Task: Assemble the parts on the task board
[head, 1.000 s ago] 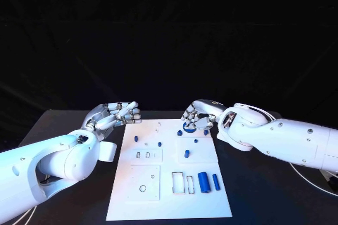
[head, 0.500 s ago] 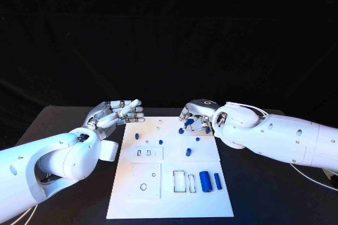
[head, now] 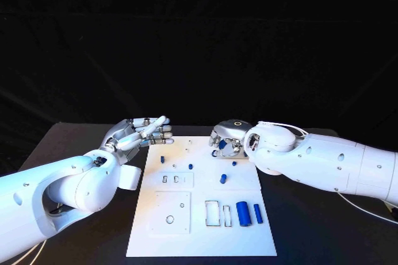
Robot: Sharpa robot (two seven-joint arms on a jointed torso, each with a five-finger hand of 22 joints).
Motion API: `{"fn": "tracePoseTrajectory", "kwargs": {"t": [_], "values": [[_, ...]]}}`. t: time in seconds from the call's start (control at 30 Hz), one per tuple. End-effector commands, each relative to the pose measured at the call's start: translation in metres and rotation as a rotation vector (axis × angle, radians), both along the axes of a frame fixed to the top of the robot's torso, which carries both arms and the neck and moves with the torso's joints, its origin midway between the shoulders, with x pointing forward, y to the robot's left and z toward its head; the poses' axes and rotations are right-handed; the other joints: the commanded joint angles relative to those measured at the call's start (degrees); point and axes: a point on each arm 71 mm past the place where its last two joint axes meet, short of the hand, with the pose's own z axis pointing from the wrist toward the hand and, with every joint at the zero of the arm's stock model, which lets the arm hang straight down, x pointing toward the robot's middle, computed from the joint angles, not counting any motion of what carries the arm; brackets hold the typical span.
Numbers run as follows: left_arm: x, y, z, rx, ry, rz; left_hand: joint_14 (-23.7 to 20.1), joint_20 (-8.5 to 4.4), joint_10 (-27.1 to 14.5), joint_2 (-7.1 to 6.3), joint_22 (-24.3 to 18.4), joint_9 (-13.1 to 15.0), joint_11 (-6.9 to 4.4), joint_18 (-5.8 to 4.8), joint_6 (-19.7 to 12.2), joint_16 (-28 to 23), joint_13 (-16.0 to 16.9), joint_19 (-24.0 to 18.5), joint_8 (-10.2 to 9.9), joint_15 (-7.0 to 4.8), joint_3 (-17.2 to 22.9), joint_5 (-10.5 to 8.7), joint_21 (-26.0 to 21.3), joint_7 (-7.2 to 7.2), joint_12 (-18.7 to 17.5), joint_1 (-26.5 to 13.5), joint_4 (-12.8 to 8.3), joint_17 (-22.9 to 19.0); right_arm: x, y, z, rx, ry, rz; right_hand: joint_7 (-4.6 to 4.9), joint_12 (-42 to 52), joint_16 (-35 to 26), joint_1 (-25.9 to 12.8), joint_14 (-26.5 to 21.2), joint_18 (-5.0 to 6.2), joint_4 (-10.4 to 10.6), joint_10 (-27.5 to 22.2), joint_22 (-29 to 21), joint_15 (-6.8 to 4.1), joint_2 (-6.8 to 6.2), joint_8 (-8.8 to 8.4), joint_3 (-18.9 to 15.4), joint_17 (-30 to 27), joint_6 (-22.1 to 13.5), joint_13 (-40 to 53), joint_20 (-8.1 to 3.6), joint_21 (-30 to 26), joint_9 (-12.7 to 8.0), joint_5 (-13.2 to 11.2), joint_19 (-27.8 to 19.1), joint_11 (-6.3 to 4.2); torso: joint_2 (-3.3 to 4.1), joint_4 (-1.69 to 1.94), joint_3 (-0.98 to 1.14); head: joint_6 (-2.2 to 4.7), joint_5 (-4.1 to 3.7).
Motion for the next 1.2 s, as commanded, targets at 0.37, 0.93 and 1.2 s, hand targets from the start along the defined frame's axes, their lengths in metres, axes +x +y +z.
{"fn": "tracePoseTrajectory", "kwargs": {"t": [0.37, 0.93, 1.2], "values": [[-0.0023, -0.0028, 0.0046, -0.022, -0.014, -0.035, -0.2, -0.12, 0.2, 0.05, -0.1, 0.0, 0.12, 0.70, 0.2, -0.5, 0.0, 0.1, -0.3, 0.26, -0.4, -0.24, 0.1, 0.35, -0.2, -0.3, 0.0, 0.0, 0.0045, 0.0001, -0.0067, -0.083, -0.013, -0.021, -0.10, 0.2, 2.6, 0.2, 1.6, -1.09, 0.3, -0.1, 3.1, 0.06, -0.65, -0.10, 1.0, 2.7, 0.4, -0.1, 0.01, 2.2, 0.1, -0.2, 1.1, -0.05, 0.35, 0.02, 0.07, -0.27, 0.13], [-0.0019, 0.0015, 0.0061, -0.015, -0.013, -0.024, -0.3, -0.11, 0.2, 0.27, -0.1, 0.0, 0.16, 0.70, 0.2, -0.7, 0.0, 0.1, -0.4, 0.31, -0.4, -0.23, 0.1, 0.42, -0.3, -0.3, 0.1, 0.0, 0.0063, 0.0030, -0.0094, -0.094, -0.006, -0.020, -0.21, 0.4, 4.8, 0.3, 1.7, -1.38, 0.7, 0.5, 5.5, 0.04, -0.30, 0.10, 2.0, 4.8, 1.1, 0.0, 0.03, 3.9, 0.2, -0.6, 1.7, -0.17, 0.58, 0.17, 0.00, -0.69, 0.04], [-0.0019, 0.0027, 0.0078, -0.013, -0.015, -0.020, -0.4, -0.11, 0.2, 0.39, -0.1, 0.0, 0.19, 0.71, 0.2, -0.8, 0.0, 0.1, -0.4, 0.33, -0.4, -0.23, 0.1, 0.46, -0.4, -0.3, 0.1, 0.0, 0.0075, 0.0021, -0.0112, -0.103, 0.003, -0.025, -0.22, 0.3, 5.2, 0.2, 1.7, -1.45, 0.9, 0.6, 6.1, -0.01, -0.19, 0.20, 2.3, 5.2, 1.5, 0.0, 0.07, 4.3, 0.3, -0.6, 1.8, -0.20, 0.69, 0.22, -0.01, -0.90, 0.00]]}}
